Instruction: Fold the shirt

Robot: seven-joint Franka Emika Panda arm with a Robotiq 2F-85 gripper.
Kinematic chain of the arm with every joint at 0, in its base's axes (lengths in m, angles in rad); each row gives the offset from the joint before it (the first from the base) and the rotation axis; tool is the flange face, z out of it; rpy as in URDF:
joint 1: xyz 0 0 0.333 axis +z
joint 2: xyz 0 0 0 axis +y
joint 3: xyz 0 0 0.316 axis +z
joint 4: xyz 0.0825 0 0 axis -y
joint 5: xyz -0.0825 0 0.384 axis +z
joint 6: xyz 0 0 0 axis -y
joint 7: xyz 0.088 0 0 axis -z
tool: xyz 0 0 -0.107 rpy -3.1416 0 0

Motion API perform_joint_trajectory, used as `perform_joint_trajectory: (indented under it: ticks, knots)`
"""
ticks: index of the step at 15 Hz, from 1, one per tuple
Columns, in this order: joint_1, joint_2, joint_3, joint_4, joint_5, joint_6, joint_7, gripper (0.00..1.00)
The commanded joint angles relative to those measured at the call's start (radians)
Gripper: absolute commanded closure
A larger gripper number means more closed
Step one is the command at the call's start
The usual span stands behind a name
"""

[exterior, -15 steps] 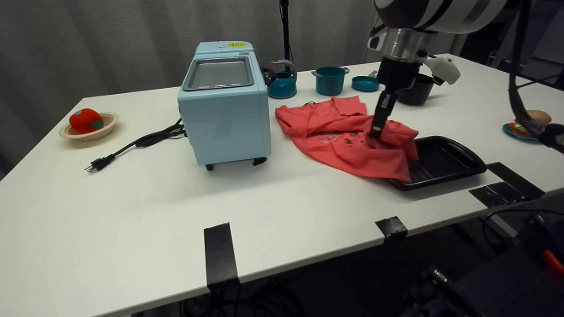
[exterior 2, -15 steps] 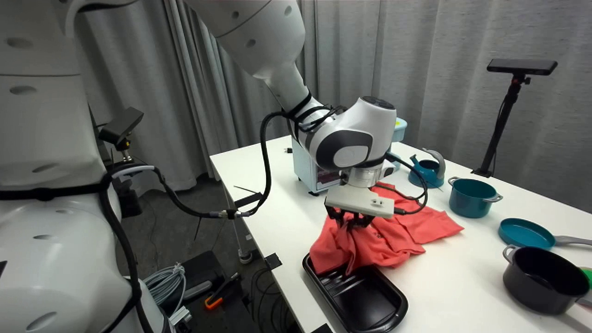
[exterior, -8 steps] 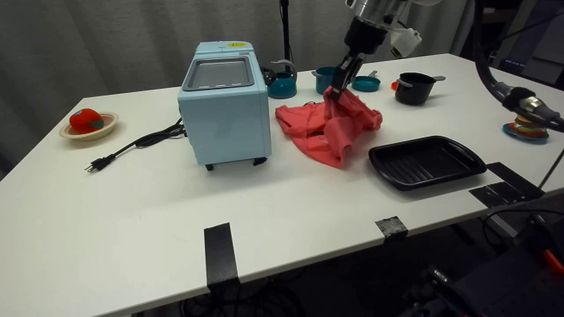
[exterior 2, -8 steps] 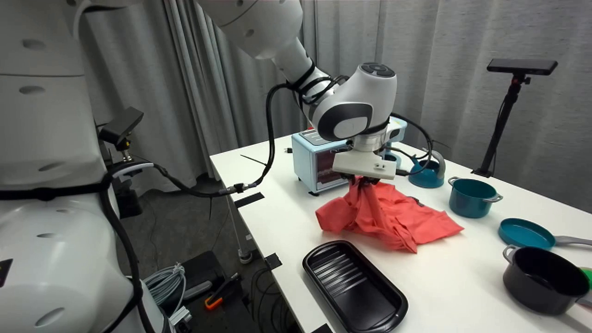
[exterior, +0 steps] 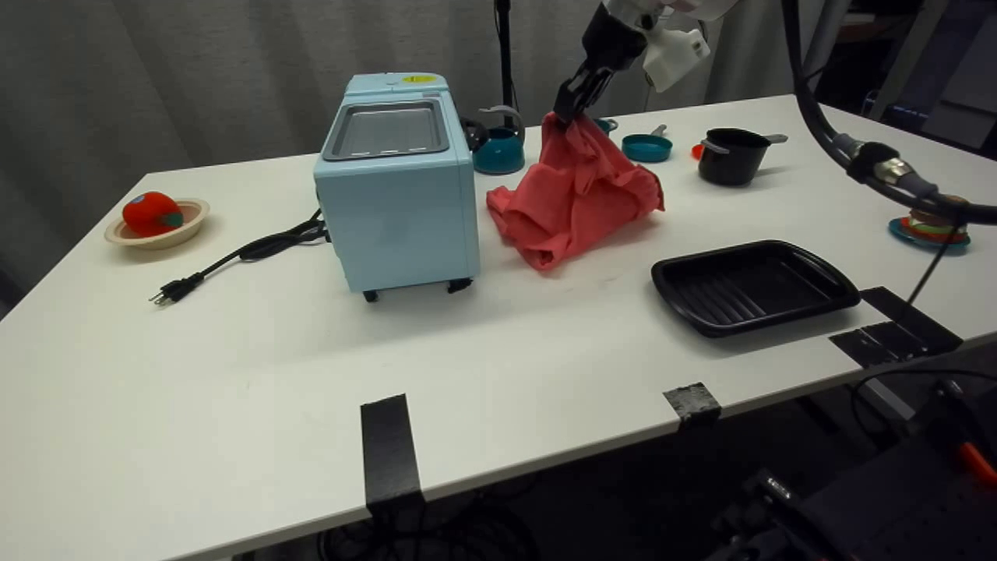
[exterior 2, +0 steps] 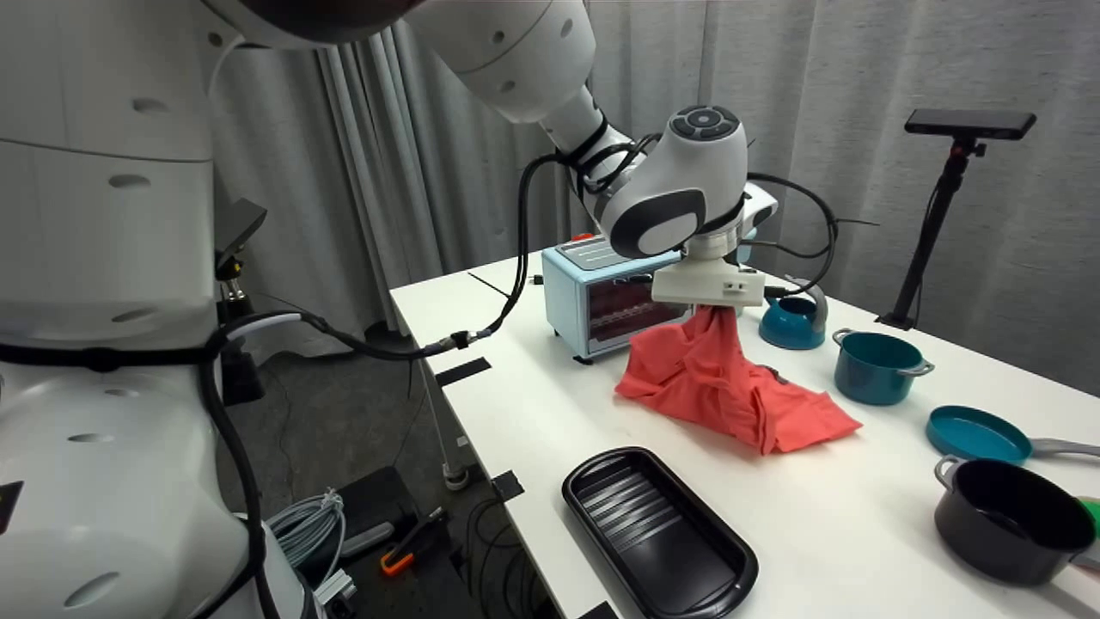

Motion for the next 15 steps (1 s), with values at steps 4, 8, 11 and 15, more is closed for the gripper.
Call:
perform_joint_trajectory:
  ticks: [4,8,11,15]
  knots:
    - [-0.019,0.1,0.024,0.08,0.016,0.225,-0.034,0.56]
    - [-0.031,0.121,0.044,0.073,-0.007,0.388,-0.058,0.25]
    - [-0.03,0.117,0.047,0.056,-0.016,0.44,-0.049,0.03]
    - [0.012,0.053,-0.015,-0.002,0.005,0.37,-0.022,0.0]
